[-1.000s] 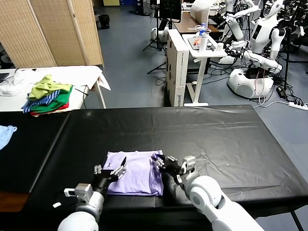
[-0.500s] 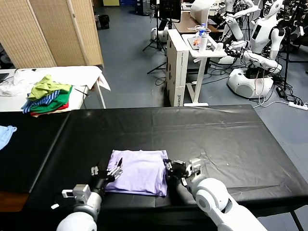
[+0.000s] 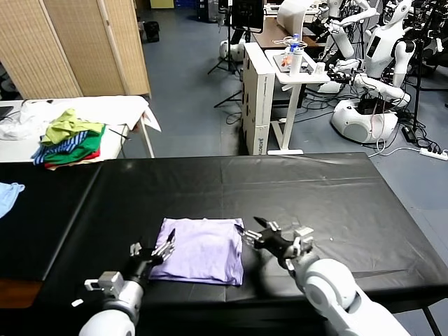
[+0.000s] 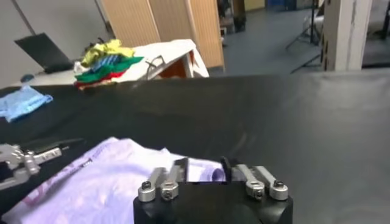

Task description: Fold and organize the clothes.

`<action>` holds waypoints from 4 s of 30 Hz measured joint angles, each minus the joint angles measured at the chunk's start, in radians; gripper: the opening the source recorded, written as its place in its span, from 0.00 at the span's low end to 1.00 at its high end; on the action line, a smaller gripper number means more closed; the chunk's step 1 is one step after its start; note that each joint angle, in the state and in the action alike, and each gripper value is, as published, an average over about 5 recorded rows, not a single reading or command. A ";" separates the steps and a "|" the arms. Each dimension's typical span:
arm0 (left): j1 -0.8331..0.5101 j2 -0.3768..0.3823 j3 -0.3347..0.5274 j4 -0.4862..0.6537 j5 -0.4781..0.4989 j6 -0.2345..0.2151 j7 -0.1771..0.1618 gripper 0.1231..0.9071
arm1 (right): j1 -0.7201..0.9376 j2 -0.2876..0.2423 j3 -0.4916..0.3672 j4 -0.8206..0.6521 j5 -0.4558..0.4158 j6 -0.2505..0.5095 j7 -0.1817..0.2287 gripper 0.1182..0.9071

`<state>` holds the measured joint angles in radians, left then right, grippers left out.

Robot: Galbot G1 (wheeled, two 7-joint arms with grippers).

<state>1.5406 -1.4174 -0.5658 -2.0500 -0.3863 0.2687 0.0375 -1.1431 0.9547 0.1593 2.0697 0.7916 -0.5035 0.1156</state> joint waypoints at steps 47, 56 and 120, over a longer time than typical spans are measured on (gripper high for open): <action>0.000 -0.008 -0.068 0.077 -0.237 0.025 0.044 0.07 | -0.119 -0.058 0.110 0.106 -0.001 0.011 0.003 1.00; 0.018 0.077 -0.132 0.053 -0.053 -0.020 0.041 0.07 | -0.128 -0.053 0.123 0.085 -0.017 0.013 0.005 1.00; 0.051 -0.001 0.167 -0.173 0.011 0.020 -0.105 1.00 | -0.003 0.042 -0.125 -0.011 0.151 -0.048 0.052 0.99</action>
<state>1.5918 -1.4187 -0.3984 -2.2229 -0.3752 0.2882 -0.0678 -1.1460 0.9963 0.0348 2.0590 0.9423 -0.5517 0.1677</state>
